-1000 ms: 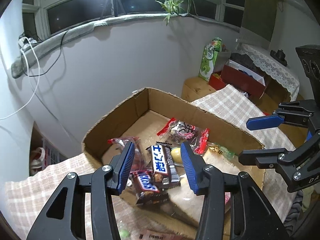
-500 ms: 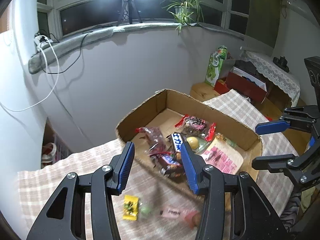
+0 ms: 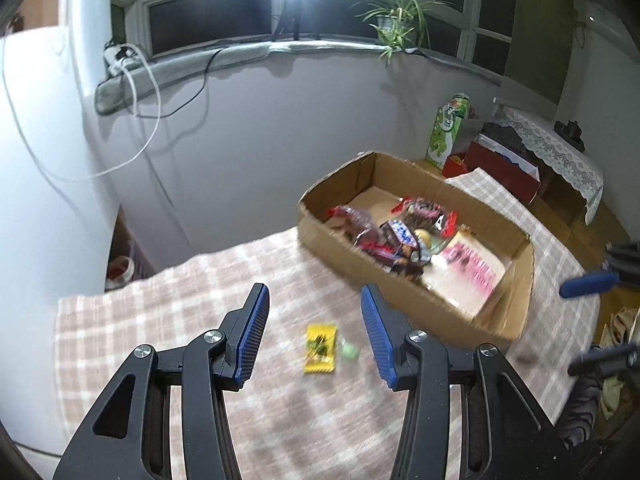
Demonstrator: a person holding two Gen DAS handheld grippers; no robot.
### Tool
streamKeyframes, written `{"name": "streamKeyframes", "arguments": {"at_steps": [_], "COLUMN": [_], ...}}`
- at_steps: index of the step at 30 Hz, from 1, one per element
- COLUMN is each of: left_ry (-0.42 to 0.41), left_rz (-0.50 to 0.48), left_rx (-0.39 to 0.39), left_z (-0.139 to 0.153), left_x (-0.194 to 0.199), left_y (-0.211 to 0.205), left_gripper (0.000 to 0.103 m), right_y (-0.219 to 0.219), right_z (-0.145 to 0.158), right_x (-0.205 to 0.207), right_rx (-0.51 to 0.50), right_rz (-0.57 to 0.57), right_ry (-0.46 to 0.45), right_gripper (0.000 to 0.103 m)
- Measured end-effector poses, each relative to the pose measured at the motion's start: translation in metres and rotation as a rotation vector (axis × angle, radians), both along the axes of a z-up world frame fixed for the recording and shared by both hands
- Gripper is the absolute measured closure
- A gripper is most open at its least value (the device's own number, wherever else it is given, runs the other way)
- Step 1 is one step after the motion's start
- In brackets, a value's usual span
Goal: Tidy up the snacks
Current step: 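Move both grippers back toward the yellow candy packet on the table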
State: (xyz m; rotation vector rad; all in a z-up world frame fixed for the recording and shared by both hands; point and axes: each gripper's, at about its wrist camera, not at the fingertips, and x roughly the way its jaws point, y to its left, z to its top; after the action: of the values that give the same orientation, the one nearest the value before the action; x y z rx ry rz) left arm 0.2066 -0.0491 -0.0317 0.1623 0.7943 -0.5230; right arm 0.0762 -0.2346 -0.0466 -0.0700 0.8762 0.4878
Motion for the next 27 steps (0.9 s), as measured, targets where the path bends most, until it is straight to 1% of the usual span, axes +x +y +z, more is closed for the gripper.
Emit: {"name": "streamKeyframes", "arguments": {"at_steps": [2,5,6,7,9,11,16,18,20,23,27], "left_ry": [0.011,0.028,0.037,0.044,0.060,0.069,0.097,0.113,0.125,0.141,0.153], "left_rz": [0.000,-0.003,-0.005,-0.008,-0.018,-0.033,-0.071,-0.088,-0.103,-0.132,-0.158], "left_rx": [-0.008,-0.008,-0.013,-0.017,-0.018,-0.019,-0.035,-0.040,-0.045,-0.049,-0.060], "left_z": [-0.004,-0.015,-0.018,-0.021,-0.029,-0.035,-0.049,-0.056,-0.061,-0.068,-0.075], "left_x": [-0.001,-0.001,-0.001,0.000,0.002,0.003,0.007,0.011,0.012,0.015,0.018], "left_y": [0.008,0.017,0.019,0.020,0.021,0.022,0.022,0.022,0.020,0.016,0.011], "left_gripper": [0.056,0.056,0.056,0.056,0.056,0.056,0.056,0.056,0.056,0.056,0.056], "right_y": [0.005,0.007,0.008,0.008,0.008,0.008,0.015,0.017,0.021,0.026,0.029], "right_z": [-0.012,-0.033,-0.037,-0.042,-0.051,-0.059,-0.071,-0.075,-0.079,-0.083,-0.088], "right_x": [-0.006,-0.008,-0.008,-0.007,-0.005,-0.003,0.006,0.008,0.009,0.010,0.012], "right_rx": [0.016,0.076,0.084,0.091,0.103,0.125,0.109,0.119,0.118,0.090,0.092], "right_rz": [-0.032,-0.085,-0.102,-0.123,-0.170,-0.214,-0.316,-0.354,-0.379,-0.415,-0.456], "right_ry": [0.017,0.066,0.073,0.080,0.091,0.104,0.087,0.089,0.090,0.078,0.082], "right_gripper": [0.043,0.044,0.046,0.052,0.056,0.056,0.056,0.056,0.056,0.056,0.056]}}
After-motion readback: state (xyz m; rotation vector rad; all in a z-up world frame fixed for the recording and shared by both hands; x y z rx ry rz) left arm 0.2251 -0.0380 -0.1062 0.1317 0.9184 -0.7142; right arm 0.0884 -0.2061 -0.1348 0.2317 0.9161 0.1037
